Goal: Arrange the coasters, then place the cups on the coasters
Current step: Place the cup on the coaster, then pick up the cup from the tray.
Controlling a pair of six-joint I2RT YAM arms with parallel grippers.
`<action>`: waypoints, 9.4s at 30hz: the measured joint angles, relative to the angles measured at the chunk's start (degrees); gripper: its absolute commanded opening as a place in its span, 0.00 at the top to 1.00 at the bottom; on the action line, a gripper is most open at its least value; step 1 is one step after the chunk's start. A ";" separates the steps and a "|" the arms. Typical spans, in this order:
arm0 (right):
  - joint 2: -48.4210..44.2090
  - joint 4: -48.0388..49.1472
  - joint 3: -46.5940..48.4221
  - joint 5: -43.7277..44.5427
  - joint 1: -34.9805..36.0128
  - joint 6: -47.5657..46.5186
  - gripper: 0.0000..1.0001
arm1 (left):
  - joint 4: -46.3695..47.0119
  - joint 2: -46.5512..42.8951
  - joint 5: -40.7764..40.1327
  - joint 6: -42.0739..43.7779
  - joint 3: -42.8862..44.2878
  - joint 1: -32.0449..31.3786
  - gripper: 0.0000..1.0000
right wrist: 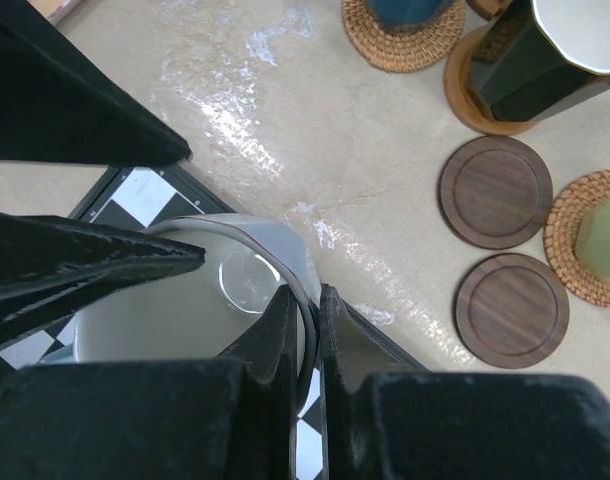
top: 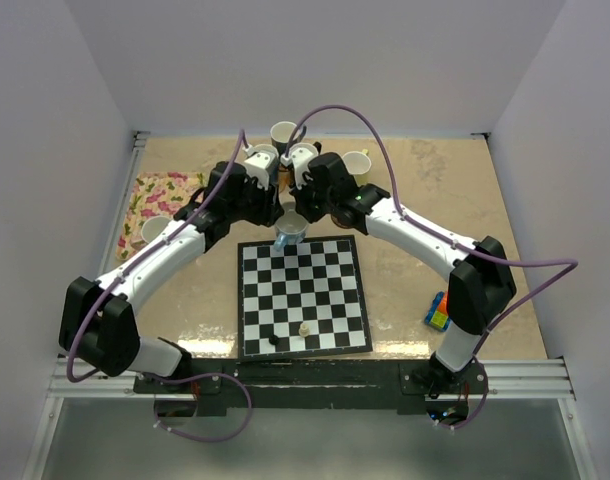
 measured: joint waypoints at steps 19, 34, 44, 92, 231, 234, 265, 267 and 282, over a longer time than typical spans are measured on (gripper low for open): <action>-1.92 3.69 -5.01 4.98 1.42 5.62 0.70 | 5.42 2.34 5.03 0.39 -3.69 -0.11 1.00; -6.19 6.38 -8.35 7.04 1.90 7.17 0.40 | 8.59 -0.66 4.57 1.42 -10.58 -0.07 1.00; -5.07 5.73 -9.11 6.86 3.78 7.50 0.46 | 8.83 -0.79 3.45 1.42 -10.58 -0.07 1.00; 14.86 -0.98 11.78 10.43 -12.92 11.54 1.00 | 18.56 -18.21 -5.53 1.01 -15.23 14.47 0.24; 15.26 7.78 15.41 6.99 -5.55 0.11 0.64 | 18.21 -18.03 -5.14 1.84 -15.28 15.43 0.24; 16.92 7.10 16.57 7.04 -5.11 0.04 0.65 | 18.18 -18.16 -5.14 1.84 -15.28 15.43 0.24; 23.45 -0.52 22.10 10.03 -4.74 -0.48 0.67 | 17.38 -18.51 -5.11 1.84 -15.28 15.43 0.24; 23.50 -0.66 22.14 10.03 -4.74 -0.50 0.67 | 17.38 -18.56 -5.11 1.84 -15.28 15.43 0.24; 25.44 -2.80 22.97 10.01 -4.74 -1.09 0.66 | 17.38 -18.99 -5.14 1.84 -15.28 15.43 0.24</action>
